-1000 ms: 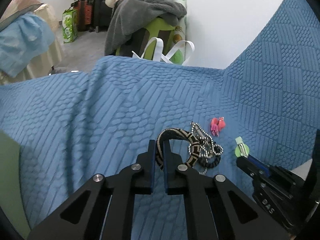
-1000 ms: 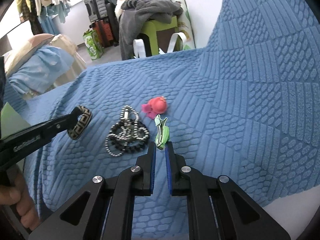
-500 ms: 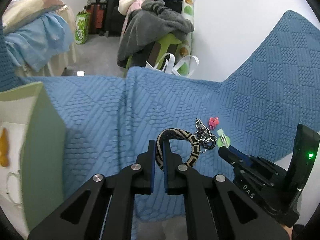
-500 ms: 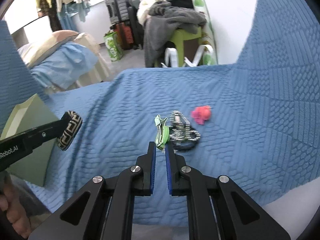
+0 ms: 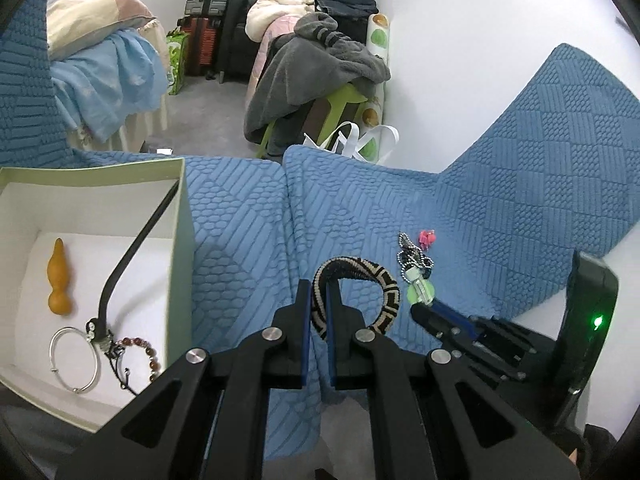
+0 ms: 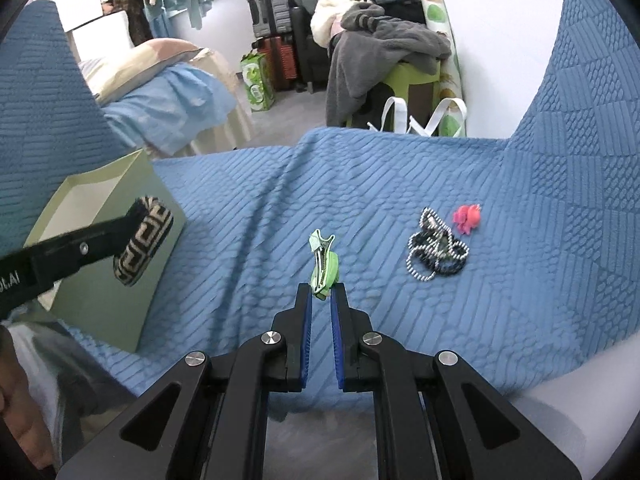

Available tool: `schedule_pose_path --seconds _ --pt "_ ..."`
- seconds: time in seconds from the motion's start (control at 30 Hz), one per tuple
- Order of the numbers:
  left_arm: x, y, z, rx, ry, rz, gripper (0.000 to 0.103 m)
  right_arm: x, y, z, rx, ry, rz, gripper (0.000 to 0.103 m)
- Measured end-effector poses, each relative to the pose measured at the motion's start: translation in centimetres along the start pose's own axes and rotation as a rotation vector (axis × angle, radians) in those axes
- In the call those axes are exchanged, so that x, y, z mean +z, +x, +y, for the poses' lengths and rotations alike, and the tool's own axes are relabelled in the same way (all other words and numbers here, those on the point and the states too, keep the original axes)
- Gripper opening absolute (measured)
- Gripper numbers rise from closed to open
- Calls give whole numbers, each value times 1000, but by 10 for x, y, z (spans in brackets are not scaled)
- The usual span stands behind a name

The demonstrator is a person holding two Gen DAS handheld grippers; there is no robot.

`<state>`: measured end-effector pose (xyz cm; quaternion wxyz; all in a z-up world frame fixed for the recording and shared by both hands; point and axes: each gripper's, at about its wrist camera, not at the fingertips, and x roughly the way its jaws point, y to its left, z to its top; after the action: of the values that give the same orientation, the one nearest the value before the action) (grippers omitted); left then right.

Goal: Organize jewelry
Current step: 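Carry the green clip and patterned bangle with both grippers over the white box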

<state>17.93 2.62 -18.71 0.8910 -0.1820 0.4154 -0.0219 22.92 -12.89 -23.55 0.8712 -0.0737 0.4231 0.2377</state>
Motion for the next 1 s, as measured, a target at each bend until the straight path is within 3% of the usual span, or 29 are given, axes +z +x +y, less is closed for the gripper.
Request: schedule_pose_path --seconds 0.33,0.7,1.0 --pt "17 -38 3 -21 48 -27 6 6 -29 16 1 38 -23 7" --pt "43 -103 17 -16 89 -153 6 47 -89 54 20 -7 -169 7" --pt "54 -141 54 30 55 -221 6 78 -125 99 92 -62 -255 7"
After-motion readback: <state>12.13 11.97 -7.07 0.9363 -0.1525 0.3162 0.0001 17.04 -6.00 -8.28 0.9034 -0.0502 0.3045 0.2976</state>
